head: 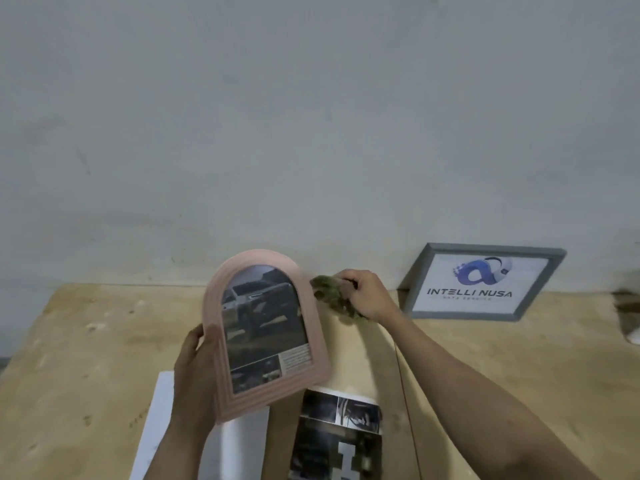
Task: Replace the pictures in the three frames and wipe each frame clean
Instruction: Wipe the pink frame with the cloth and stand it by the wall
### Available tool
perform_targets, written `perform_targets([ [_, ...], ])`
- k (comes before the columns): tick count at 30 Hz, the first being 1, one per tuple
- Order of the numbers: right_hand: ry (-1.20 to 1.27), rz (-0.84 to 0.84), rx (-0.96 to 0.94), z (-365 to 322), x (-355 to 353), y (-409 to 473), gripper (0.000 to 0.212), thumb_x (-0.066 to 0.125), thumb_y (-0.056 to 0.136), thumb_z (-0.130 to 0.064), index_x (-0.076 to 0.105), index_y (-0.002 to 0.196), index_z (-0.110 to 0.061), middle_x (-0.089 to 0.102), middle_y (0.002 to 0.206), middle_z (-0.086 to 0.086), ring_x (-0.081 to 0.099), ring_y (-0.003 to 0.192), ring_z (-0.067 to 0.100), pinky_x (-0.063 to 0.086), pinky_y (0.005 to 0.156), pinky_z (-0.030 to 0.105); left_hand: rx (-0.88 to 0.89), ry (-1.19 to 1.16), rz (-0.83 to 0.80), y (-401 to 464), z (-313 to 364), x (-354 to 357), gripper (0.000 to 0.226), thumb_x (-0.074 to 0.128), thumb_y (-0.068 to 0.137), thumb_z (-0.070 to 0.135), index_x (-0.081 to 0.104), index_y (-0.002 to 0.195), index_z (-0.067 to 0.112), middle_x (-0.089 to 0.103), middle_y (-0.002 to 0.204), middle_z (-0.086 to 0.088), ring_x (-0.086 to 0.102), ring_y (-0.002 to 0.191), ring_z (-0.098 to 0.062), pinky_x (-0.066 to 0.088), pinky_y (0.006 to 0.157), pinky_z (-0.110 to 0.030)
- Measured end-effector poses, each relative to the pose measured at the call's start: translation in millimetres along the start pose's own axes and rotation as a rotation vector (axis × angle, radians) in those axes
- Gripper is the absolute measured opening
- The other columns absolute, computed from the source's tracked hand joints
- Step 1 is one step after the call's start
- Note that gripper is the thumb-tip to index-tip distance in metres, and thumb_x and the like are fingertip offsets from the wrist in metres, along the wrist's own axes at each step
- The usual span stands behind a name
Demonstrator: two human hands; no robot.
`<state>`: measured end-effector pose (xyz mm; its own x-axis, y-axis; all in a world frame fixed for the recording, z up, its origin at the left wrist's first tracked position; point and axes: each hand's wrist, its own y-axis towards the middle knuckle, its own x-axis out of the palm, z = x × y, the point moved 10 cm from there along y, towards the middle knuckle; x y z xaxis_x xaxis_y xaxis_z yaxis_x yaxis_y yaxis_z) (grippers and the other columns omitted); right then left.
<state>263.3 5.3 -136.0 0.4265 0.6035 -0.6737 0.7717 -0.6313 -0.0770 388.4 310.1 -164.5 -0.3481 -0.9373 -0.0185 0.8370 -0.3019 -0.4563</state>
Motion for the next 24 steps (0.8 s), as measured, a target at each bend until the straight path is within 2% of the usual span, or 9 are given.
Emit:
perform_targets([
  [3,-0.606,-0.066,-0.121,54,53,11,0.04,0.046,0.088,-0.015,0.063,0.124,-0.023,0.061,0.127,0.003,0.054,0.113,0.028,0.041,0.089,0.039,-0.036,-0.054,0.046,8,-28,-3,0.031,0.061,0.089,0.052,0.066,0.111,0.03,0.071,0.117,-0.009,0.067,0.106,-0.037,0.051,0.096,-0.062],
  [7,-0.529,-0.098,-0.026,109,101,2,0.054,0.044,0.093,-0.011,0.038,0.147,-0.012,0.031,0.155,0.016,0.034,0.136,0.043,0.032,0.107,0.049,-0.052,-0.134,0.106,-5,-50,0,0.033,0.063,0.095,0.035,0.062,0.126,0.023,0.072,0.116,-0.012,0.068,0.104,-0.035,0.049,0.1,-0.058],
  [11,-0.473,-0.252,-0.004,102,93,5,0.058,0.04,0.098,-0.015,0.02,0.153,-0.02,0.01,0.162,0.008,0.006,0.148,0.03,0.007,0.117,0.046,-0.033,-0.163,0.138,-31,-49,14,0.04,0.064,0.094,0.035,0.059,0.131,0.021,0.072,0.117,-0.012,0.068,0.109,-0.035,0.048,0.102,-0.06],
  [12,-0.371,-0.223,-0.011,92,83,4,0.055,0.041,0.099,-0.018,0.025,0.152,-0.019,0.016,0.16,0.007,0.01,0.147,0.028,0.01,0.117,0.046,-0.023,-0.158,0.148,-39,-45,19,0.043,0.065,0.091,0.039,0.06,0.13,0.022,0.072,0.117,-0.011,0.068,0.111,-0.036,0.047,0.102,-0.061],
  [14,-0.002,-0.11,0.027,67,53,-8,0.04,0.043,0.1,-0.024,0.049,0.139,-0.018,0.045,0.146,0.006,0.039,0.134,0.023,0.03,0.111,0.042,-0.005,-0.171,0.151,-53,-37,27,0.037,0.063,0.094,0.037,0.061,0.127,0.021,0.073,0.115,-0.012,0.069,0.108,-0.036,0.05,0.099,-0.06],
  [16,0.441,-0.144,0.141,55,33,-33,0.028,0.045,0.099,-0.034,0.07,0.11,-0.027,0.069,0.111,0.0,0.061,0.096,0.013,0.048,0.085,0.031,0.017,-0.18,0.124,-66,-26,40,0.026,0.056,0.101,0.029,0.062,0.122,0.015,0.075,0.108,-0.011,0.072,0.098,-0.032,0.057,0.09,-0.05],
  [18,0.731,-0.267,0.264,48,15,-58,0.026,0.052,0.096,-0.038,0.075,0.089,-0.026,0.071,0.084,-0.002,0.062,0.074,0.011,0.048,0.068,0.026,0.032,-0.187,0.083,-81,-13,58,0.022,0.052,0.103,0.024,0.063,0.115,0.009,0.075,0.097,-0.009,0.072,0.084,-0.026,0.059,0.076,-0.038],
  [22,0.733,-0.264,0.179,40,-68,-88,0.018,0.062,0.092,-0.023,0.074,0.101,-0.013,0.073,0.091,0.007,0.068,0.08,0.022,0.055,0.073,0.032,0.035,-0.239,0.004,-115,10,105,0.016,0.052,0.102,0.02,0.064,0.097,0.011,0.069,0.098,-0.019,0.065,0.097,-0.037,0.05,0.09,-0.052],
  [24,0.64,-0.194,0.142,45,-115,-100,0.015,0.061,0.092,-0.017,0.071,0.102,-0.011,0.073,0.092,0.008,0.071,0.082,0.023,0.058,0.073,0.032,0.056,-0.203,-0.086,-127,25,139,0.015,0.052,0.101,0.017,0.062,0.1,0.007,0.068,0.096,-0.021,0.065,0.092,-0.037,0.05,0.084,-0.048],
])
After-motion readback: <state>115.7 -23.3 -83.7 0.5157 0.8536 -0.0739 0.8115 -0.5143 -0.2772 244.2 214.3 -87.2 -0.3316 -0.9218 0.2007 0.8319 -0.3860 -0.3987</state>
